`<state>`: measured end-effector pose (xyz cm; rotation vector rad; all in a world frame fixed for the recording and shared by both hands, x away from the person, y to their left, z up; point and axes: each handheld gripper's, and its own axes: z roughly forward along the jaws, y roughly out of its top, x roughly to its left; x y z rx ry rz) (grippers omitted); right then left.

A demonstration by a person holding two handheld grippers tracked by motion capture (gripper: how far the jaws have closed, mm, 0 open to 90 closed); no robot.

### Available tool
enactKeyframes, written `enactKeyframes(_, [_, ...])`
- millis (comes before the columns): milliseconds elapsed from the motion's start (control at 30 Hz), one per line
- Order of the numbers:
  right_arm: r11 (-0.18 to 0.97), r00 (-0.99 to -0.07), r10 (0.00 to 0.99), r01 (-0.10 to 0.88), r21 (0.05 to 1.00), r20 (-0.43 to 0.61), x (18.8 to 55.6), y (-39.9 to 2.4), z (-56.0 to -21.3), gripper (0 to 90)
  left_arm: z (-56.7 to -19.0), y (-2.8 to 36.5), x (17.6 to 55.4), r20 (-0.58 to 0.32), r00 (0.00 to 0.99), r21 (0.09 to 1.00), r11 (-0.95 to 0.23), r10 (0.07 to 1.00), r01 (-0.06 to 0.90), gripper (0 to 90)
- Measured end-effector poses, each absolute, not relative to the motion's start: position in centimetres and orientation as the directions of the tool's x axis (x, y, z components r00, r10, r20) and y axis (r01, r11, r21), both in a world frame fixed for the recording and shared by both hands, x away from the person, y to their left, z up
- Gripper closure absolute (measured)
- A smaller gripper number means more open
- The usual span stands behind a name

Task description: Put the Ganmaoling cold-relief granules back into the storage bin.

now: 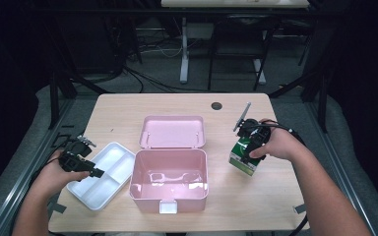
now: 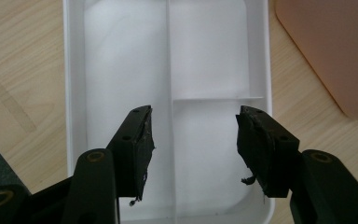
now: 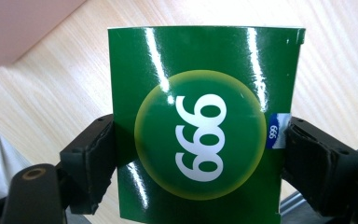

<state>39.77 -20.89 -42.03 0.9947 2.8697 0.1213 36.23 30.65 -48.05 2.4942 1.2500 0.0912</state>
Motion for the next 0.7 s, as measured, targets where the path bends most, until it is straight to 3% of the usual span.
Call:
enactKeyframes(333, [0.896, -0.896, 0.438, 0.428, 0.119, -0.073, 38.6, -19.4, -40.4, 17.1, -48.1, 30.7, 36.2, -0.098, 0.61, 0.335, -0.551, 0.786, 0.764, 45.6])
enactKeyframes(700, [0.956, -0.957, 0.283, 0.276, 0.103, -0.062, 37.2, -18.1, -39.3, 17.2, -48.1, 30.7, 36.2, -0.098, 0.614, 0.334, -0.555, 0.783, 0.762, 45.6])
